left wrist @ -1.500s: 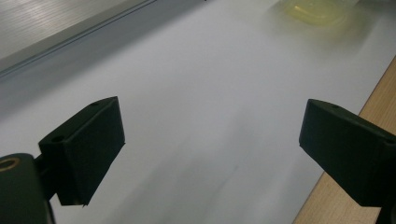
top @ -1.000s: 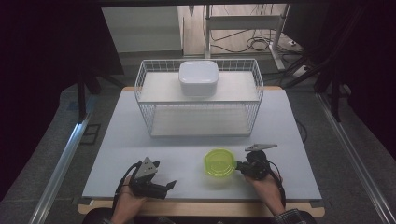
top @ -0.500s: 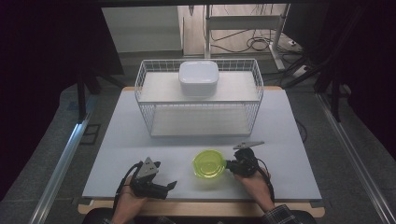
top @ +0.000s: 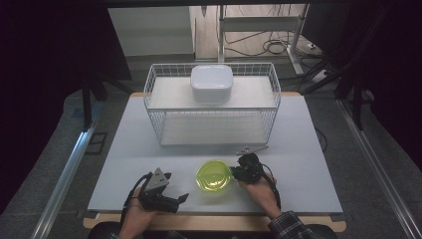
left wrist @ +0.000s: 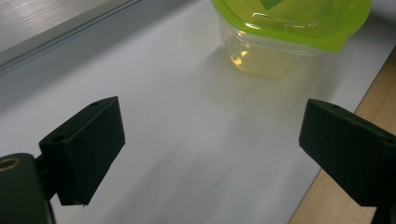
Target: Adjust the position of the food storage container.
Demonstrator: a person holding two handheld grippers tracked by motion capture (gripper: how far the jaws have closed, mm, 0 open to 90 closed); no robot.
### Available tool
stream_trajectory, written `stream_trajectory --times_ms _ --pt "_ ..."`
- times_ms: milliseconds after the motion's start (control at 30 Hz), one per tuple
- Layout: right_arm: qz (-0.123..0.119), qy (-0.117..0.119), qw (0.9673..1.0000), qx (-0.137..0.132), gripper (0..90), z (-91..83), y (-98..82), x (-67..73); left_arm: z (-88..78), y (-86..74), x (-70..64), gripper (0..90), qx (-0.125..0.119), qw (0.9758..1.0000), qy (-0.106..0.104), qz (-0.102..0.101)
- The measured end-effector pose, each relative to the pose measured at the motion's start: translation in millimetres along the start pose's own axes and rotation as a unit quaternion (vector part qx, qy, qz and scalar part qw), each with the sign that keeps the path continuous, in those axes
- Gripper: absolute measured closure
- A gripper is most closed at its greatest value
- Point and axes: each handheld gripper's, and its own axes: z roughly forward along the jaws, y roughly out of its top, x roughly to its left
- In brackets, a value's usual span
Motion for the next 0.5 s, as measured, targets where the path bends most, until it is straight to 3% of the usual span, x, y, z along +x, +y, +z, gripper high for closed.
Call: stream_trajectory --times_ms 267,500 --pt "-0.01 -0.021 0.9997 0.002 87.4 0.7 1.7 -5.5 0.1 -0.3 0.1 6.4 0.002 1.0 -0.002 0.0" --pt "-0.028 -0.061 0.9977 0.0 75.8 -9.7 0.7 -10.5 -0.8 -0.5 0.8 6.5 0.003 1.0 -0.002 -0.004"
